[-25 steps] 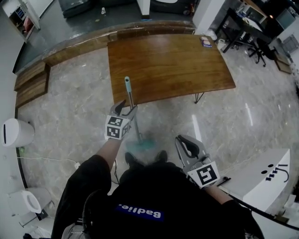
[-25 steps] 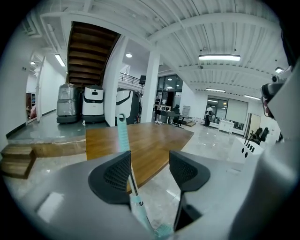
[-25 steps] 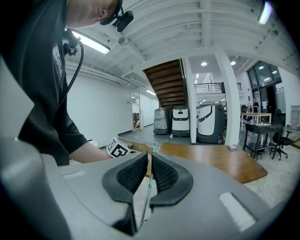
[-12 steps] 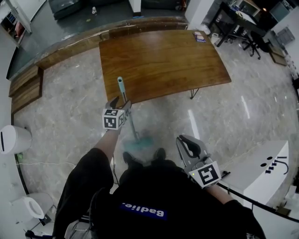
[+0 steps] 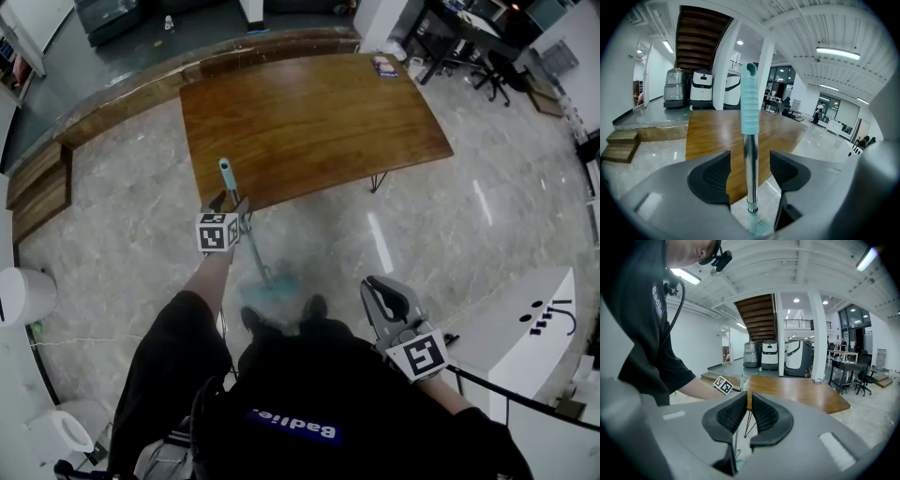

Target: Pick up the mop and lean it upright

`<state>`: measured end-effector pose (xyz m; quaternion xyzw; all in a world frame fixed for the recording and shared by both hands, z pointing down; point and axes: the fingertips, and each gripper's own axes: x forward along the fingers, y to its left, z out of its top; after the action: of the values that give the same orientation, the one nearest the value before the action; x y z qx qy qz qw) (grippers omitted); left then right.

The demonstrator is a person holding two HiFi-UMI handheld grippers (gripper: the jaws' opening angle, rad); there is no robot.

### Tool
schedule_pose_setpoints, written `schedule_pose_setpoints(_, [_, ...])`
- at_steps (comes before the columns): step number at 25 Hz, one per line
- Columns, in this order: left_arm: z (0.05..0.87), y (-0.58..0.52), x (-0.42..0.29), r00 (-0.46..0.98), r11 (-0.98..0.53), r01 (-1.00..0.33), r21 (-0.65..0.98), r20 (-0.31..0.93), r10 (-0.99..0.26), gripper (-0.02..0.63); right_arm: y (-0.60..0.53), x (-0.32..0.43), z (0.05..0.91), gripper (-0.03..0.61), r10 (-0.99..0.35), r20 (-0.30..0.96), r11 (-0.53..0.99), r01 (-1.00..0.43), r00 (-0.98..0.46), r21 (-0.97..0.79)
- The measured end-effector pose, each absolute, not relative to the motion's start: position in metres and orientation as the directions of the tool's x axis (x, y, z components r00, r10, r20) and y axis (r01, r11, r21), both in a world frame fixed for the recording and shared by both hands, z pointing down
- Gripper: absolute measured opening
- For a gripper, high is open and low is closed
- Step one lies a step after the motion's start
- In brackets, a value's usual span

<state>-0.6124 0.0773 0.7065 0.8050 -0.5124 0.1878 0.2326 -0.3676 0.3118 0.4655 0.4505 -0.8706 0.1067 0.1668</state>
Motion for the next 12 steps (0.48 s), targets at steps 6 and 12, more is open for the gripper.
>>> schedule_pose_setpoints(6, [0.717, 0.069, -0.608, 0.396, -0.368, -0.914, 0.168, 0.556, -0.731, 0.244, 0.313, -0.357, 0.472, 0.037, -0.752, 0.406, 0.553, -0.832, -0.519, -0.04])
schedule_pose_setpoints(12, [0.725, 0.065, -0.607, 0.382, -0.355, -0.92, 0.164, 0.57, -0.727, 0.224, 0.315, -0.348, 0.475, 0.038, -0.751, 0.415, 0.548, -0.835, -0.514, -0.043])
